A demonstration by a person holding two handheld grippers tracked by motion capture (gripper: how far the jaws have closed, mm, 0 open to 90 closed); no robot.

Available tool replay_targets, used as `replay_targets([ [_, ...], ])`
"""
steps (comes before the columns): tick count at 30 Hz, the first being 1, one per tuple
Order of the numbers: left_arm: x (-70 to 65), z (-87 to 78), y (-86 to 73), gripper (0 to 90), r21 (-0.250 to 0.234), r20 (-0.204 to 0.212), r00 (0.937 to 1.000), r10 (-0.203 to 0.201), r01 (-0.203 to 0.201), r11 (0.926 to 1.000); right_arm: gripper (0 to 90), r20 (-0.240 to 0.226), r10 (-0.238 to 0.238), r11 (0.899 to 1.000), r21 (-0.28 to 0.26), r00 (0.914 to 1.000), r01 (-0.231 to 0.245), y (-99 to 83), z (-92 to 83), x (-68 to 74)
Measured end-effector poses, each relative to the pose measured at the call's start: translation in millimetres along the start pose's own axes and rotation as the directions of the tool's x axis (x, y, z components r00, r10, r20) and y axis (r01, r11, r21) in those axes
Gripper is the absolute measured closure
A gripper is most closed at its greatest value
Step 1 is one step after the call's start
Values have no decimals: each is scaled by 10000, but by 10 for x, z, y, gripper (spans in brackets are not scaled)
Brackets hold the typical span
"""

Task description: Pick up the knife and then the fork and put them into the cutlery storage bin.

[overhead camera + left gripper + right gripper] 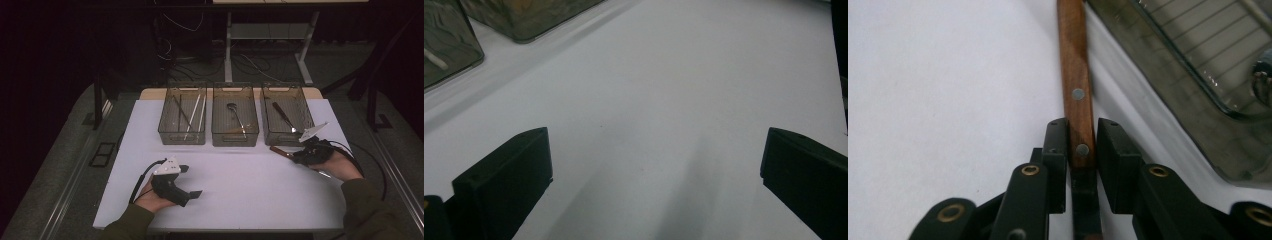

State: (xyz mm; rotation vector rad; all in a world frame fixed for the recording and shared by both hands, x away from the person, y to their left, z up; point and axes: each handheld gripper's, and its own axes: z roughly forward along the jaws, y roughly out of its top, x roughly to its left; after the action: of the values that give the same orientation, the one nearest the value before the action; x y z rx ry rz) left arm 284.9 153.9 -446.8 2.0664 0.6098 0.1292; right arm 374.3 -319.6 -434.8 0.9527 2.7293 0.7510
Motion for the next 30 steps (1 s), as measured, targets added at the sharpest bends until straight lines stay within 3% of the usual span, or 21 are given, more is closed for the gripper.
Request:
replay_targets([
  [4, 1, -1, 0, 0, 10, -6, 10000, -1, 1, 10000, 756, -73, -410, 9948, 928, 9991, 415, 125, 13, 15],
  [7, 0, -1, 0, 0, 6, -2, 10000, 5, -5, 10000, 756, -268, -772, 9821, 1700, 9967, 806, 233, 38, -10],
  [15, -7, -4, 3, 0, -92, 3, 10000, -58, 58, 9999, 759, -498, -1327, 9213, 3622, 9899, 1417, 502, 135, 12],
  [20, -9, -7, 4, 0, -75, 10, 10000, -20, 20, 10000, 769, -371, -1679, 9010, 3996, 9851, 1686, 551, 159, 36],
  [25, -11, -9, 6, 0, -72, -1, 10000, -14, 14, 10000, 770, -335, -1830, 9052, 3842, 9825, 1817, 533, 140, 54],
  [30, -11, -11, 7, 0, -91, 5, 10000, -19, 20, 10000, 770, -582, -1521, 9303, 3286, 9866, 1628, 497, 74, 81],
])
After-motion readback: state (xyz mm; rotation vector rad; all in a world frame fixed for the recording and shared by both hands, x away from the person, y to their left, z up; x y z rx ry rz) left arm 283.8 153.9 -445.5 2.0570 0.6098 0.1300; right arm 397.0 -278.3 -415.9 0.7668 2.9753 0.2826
